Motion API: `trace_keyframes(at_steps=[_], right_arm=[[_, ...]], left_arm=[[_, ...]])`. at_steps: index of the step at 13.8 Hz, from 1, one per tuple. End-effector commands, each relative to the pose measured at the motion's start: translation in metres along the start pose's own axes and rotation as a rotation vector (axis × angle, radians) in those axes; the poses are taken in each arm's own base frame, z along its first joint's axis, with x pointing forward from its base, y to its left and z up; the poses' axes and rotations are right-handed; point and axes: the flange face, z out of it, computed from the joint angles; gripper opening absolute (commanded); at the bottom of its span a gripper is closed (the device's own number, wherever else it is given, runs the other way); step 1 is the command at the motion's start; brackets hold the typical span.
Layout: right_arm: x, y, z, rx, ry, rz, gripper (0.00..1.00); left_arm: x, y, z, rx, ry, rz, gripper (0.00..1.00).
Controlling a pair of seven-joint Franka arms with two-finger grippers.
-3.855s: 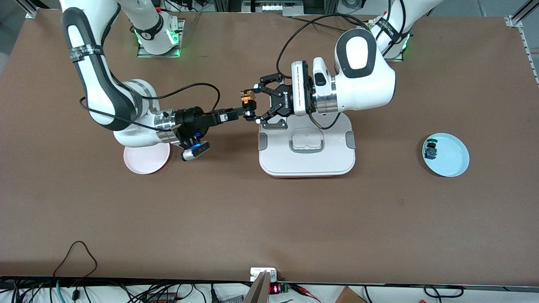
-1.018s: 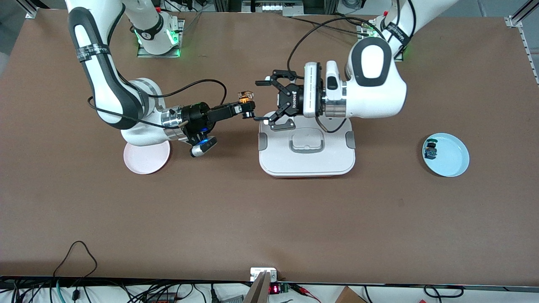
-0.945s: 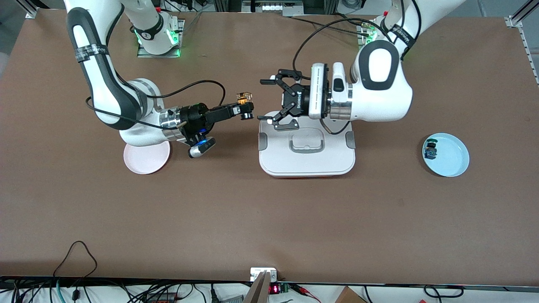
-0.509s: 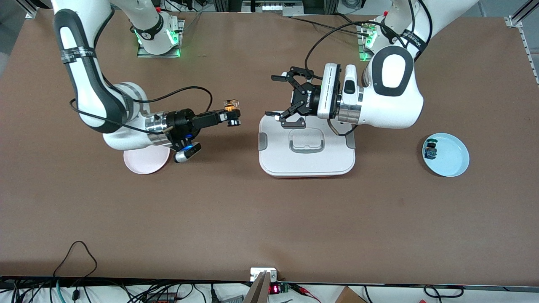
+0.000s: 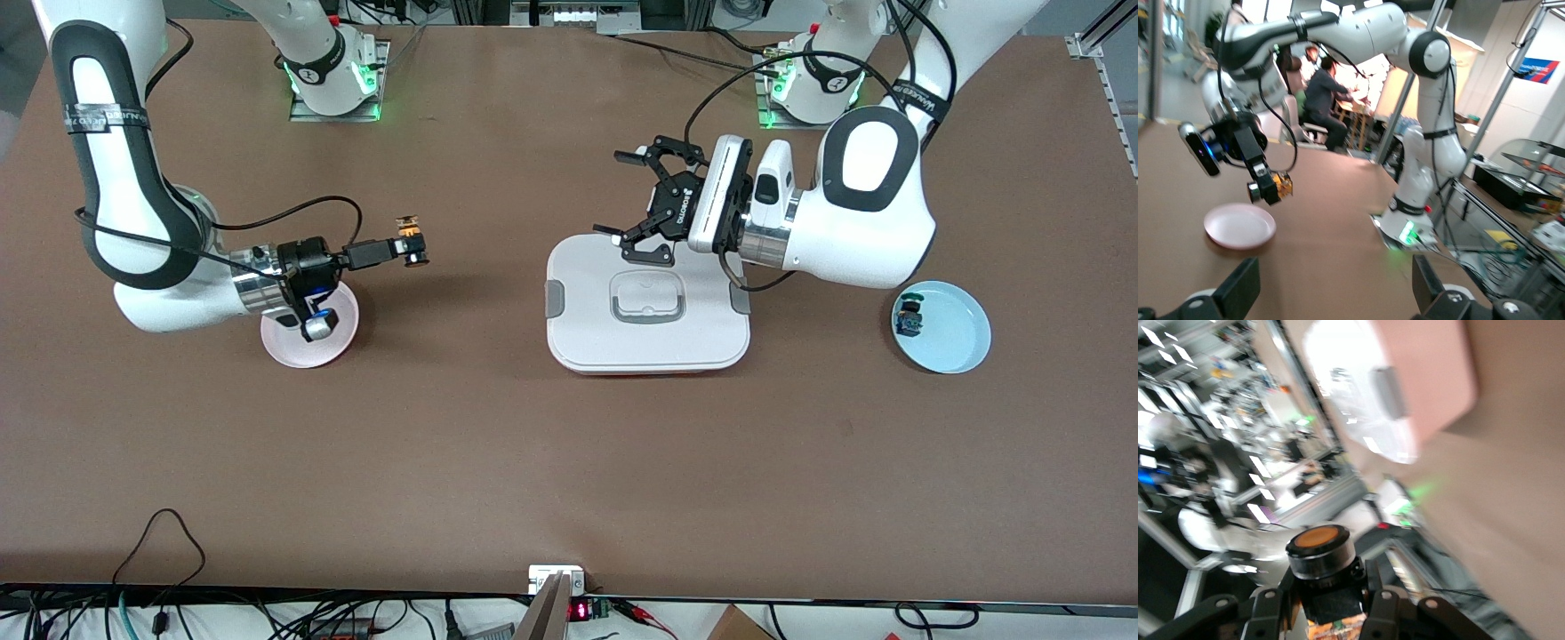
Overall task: Transfer orange switch to right arm and place
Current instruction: 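Open the left gripper and pull the right gripper away with switch, then lower the switch onto the white plate while the left gripper withdraws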
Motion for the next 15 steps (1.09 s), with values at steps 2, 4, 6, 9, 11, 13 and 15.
trace_keyframes(at_steps=[2,4,6,9,11,13,15], right_arm=[[-0.014,0.021,-0.006,-0.264,-0.068,-0.114,0.0],[-0.016,0.037,-0.017,-0.431,-0.099,-0.195,0.0],[-0.014,0.046,-0.031,-0.611,-0.121,-0.298,0.0],[-0.011,0.056,-0.052,-0.825,-0.179,-0.443,0.0],[-0.007,0.062,-0.067,-0.977,-0.232,-0.547,0.0],[-0.004,0.071,-0.073,-1.089,-0.268,-0.583,0.0],[0.001,0.076,-0.078,-1.229,-0.342,-0.703,0.0]], left_arm=[[0.009,0.011,0.001,-0.042,-0.153,-0.141,1.0],[0.009,0.015,0.011,-0.05,-0.215,-0.237,1.0],[0.005,0.017,0.023,-0.049,-0.269,-0.345,1.0],[0.004,0.02,0.027,-0.042,-0.31,-0.527,1.0],[0.004,0.02,0.022,0.009,-0.36,-0.665,1.0],[0.007,0.021,0.012,0.084,-0.448,-0.762,1.0],[0.023,0.026,-0.008,0.193,-0.56,-0.886,1.0]])
